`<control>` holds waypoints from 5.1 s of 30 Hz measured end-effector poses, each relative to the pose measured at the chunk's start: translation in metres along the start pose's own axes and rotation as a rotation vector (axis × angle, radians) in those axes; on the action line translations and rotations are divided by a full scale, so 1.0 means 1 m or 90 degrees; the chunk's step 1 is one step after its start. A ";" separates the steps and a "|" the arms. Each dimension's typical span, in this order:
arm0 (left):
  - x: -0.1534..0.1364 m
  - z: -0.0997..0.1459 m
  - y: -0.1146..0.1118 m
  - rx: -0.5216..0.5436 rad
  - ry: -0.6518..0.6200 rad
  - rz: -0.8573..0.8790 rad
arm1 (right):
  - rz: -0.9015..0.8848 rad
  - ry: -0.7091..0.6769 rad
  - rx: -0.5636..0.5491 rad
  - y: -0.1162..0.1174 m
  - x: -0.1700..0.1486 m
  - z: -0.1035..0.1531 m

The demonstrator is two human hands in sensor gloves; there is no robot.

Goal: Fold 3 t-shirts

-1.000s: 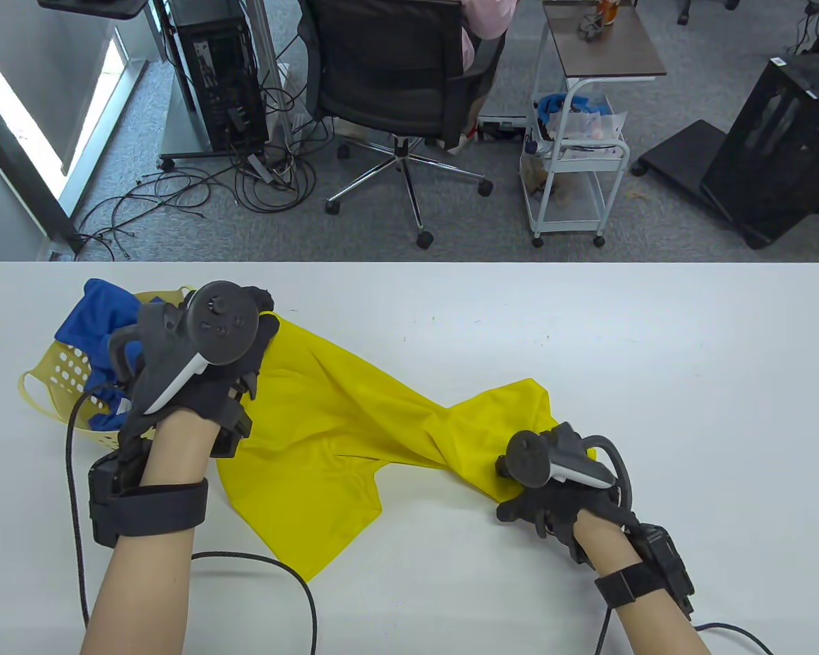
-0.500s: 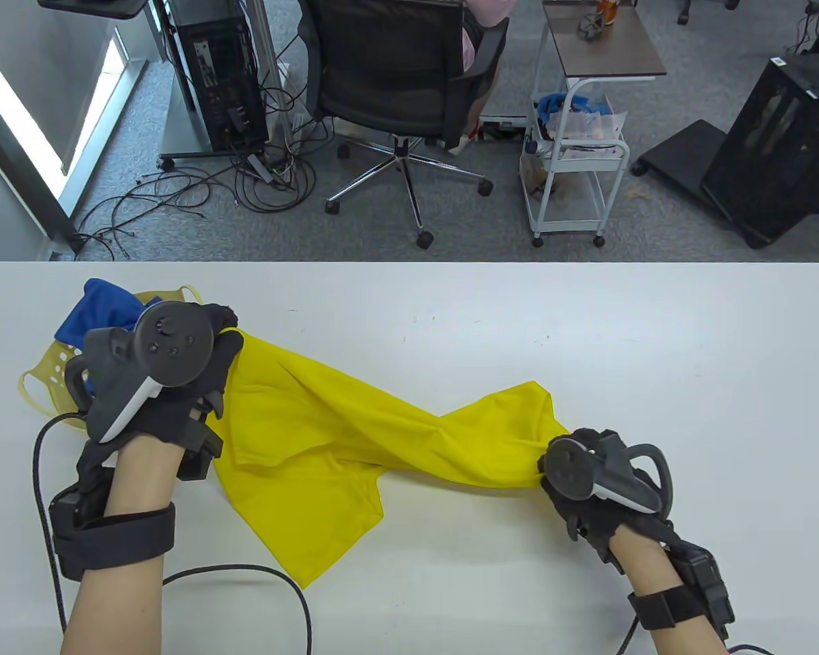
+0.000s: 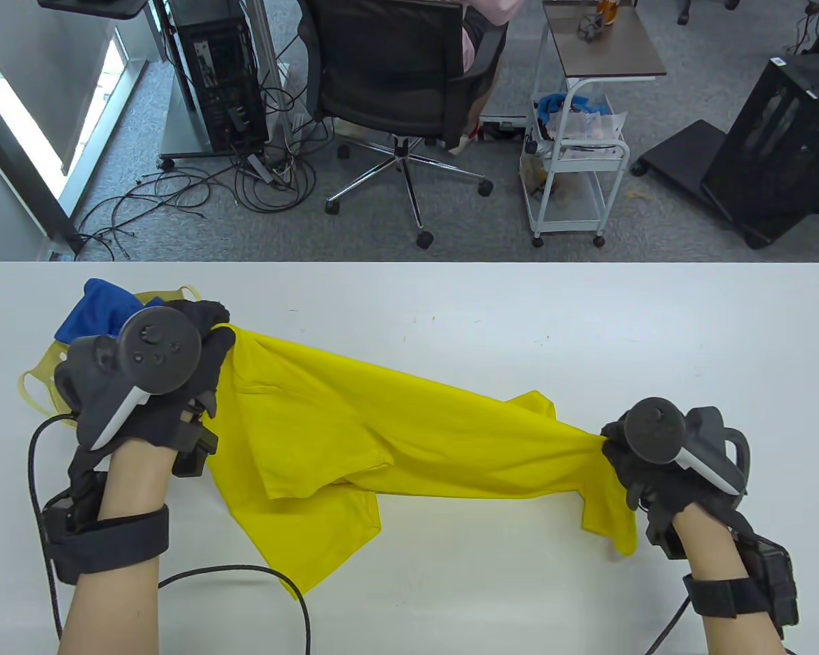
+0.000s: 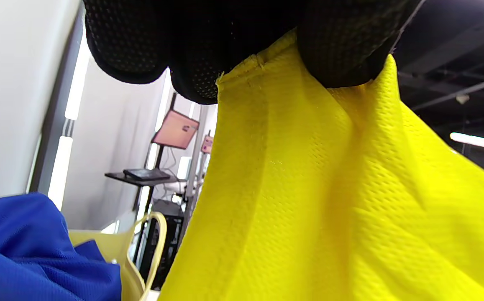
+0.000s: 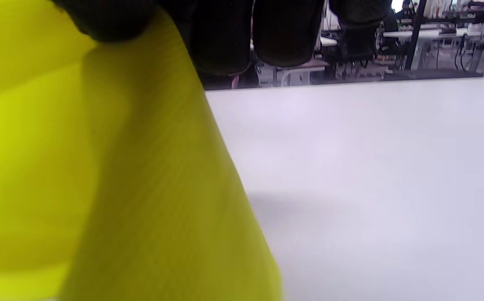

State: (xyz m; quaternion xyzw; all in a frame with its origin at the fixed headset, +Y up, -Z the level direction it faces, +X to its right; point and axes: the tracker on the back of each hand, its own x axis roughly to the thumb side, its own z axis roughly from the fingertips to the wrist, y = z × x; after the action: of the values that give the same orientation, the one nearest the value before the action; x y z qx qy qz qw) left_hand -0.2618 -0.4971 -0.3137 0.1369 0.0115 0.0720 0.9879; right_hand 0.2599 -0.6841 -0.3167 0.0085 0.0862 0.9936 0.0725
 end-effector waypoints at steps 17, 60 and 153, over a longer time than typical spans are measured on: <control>0.005 -0.030 -0.056 -0.052 -0.020 -0.008 | 0.093 -0.030 -0.132 0.028 0.025 -0.057; -0.024 -0.009 -0.070 -0.081 0.010 0.006 | -0.014 -0.068 -0.045 0.054 0.043 -0.039; -0.110 0.086 -0.234 -0.351 0.081 -0.111 | 0.060 0.155 -0.027 0.076 -0.094 0.015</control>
State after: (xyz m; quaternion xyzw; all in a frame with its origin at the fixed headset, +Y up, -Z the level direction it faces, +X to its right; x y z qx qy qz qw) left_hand -0.3340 -0.7591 -0.2948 -0.1432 0.0649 -0.0046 0.9876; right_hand 0.3428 -0.7694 -0.2892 -0.1095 0.0726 0.9912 0.0149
